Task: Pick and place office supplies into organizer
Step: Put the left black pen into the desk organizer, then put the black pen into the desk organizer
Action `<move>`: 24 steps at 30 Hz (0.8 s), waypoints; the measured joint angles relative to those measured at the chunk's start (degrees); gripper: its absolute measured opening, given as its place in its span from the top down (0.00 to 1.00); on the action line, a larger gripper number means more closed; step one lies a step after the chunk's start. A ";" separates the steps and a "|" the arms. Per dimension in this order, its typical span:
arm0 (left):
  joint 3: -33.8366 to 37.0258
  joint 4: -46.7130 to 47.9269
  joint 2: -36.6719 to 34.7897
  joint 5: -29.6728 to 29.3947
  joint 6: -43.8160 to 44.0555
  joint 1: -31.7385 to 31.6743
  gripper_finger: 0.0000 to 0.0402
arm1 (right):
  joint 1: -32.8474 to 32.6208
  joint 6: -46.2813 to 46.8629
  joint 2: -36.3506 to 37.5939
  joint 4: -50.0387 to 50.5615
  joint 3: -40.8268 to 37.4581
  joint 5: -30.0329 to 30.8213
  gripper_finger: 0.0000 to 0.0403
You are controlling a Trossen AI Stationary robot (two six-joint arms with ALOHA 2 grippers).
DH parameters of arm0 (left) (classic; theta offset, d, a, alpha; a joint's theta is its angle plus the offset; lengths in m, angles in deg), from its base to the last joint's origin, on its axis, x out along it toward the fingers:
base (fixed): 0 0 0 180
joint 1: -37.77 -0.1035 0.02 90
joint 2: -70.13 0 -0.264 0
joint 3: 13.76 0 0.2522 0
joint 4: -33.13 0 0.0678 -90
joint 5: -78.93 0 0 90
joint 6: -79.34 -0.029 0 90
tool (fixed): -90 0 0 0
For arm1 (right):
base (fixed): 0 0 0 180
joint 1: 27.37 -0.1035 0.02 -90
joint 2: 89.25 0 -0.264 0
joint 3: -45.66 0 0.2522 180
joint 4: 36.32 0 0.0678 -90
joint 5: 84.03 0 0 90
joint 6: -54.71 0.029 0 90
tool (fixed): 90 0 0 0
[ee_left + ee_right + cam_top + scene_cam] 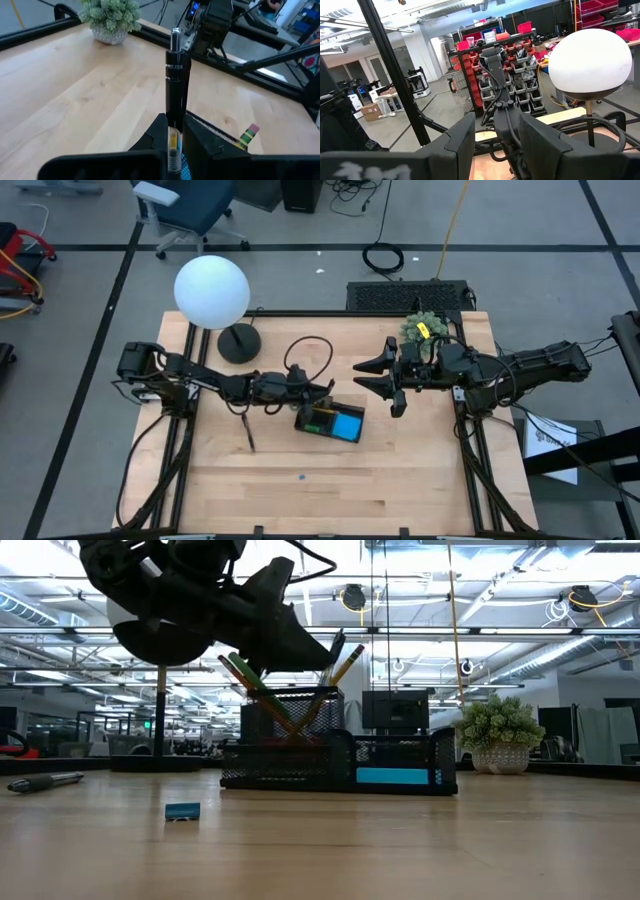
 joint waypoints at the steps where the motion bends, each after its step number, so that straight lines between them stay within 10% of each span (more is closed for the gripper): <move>1: 0.00 0.33 0.00 0.02 0.02 0.07 0.92 | 0.00 -0.01 0.00 -0.02 0.00 0.00 0.65; 24: -7.60 9.85 -0.12 -0.25 -2.56 0.02 0.68 | 0.00 -0.02 0.00 0.00 0.00 0.01 0.65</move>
